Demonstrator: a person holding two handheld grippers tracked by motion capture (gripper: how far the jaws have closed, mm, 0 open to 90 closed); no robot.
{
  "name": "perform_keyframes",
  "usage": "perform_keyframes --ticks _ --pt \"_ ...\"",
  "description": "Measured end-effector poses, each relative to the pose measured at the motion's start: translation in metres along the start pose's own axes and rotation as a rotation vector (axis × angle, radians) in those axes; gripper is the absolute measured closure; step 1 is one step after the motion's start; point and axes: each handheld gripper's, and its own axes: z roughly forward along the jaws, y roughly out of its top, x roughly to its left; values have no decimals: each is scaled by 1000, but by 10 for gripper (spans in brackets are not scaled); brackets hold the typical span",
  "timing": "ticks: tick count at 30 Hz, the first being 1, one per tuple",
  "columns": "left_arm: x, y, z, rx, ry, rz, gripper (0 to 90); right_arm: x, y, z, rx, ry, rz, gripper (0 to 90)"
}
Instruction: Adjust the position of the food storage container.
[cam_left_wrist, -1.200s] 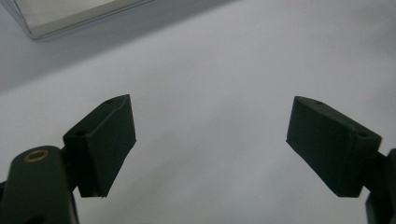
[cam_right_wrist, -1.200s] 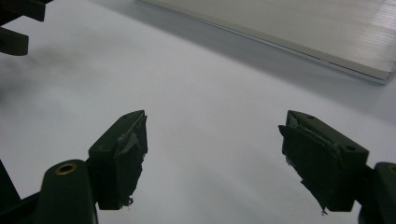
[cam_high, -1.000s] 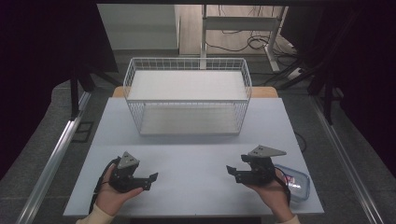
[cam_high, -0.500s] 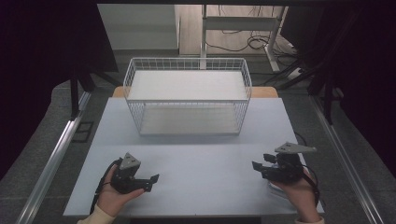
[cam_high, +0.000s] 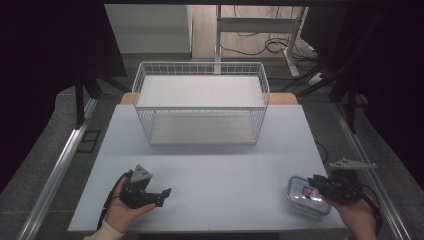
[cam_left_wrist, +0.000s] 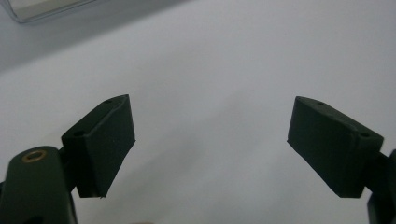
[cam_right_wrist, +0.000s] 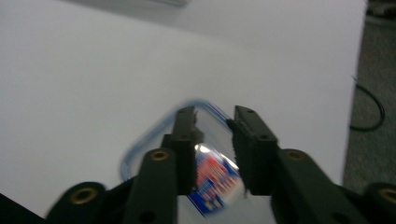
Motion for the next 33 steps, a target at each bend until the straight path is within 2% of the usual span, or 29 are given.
perform_keyframes --ticks 1,2,4,9,13,19,22,25,27,33 --pt "0 0 0 0 0 0 150 0 0 0 0 0 0 759" --pt "0 0 0 1 2 1 149 -10 -5 -4 29 -44 29 816" --pt "0 0 -1 1 1 1 150 -18 -10 -8 57 -101 48 866" --pt "-1 0 -2 0 4 3 150 -30 -19 -13 93 -142 81 897" --pt "0 0 -3 -4 7 1 150 -36 -31 -14 151 -201 99 897" --pt "1 0 -3 -17 19 -9 157 -38 -47 -7 220 -183 119 897" --pt "1 -1 -3 -17 21 -5 158 -36 -50 0 261 -183 98 898" --pt "0 -1 -3 -19 23 -11 158 -33 -50 1 274 -167 91 899" --pt "0 -1 -3 -18 23 -9 158 -29 -49 2 286 -185 76 899" --pt "0 -1 -2 -15 23 -9 158 -27 -49 1 284 -184 80 899"
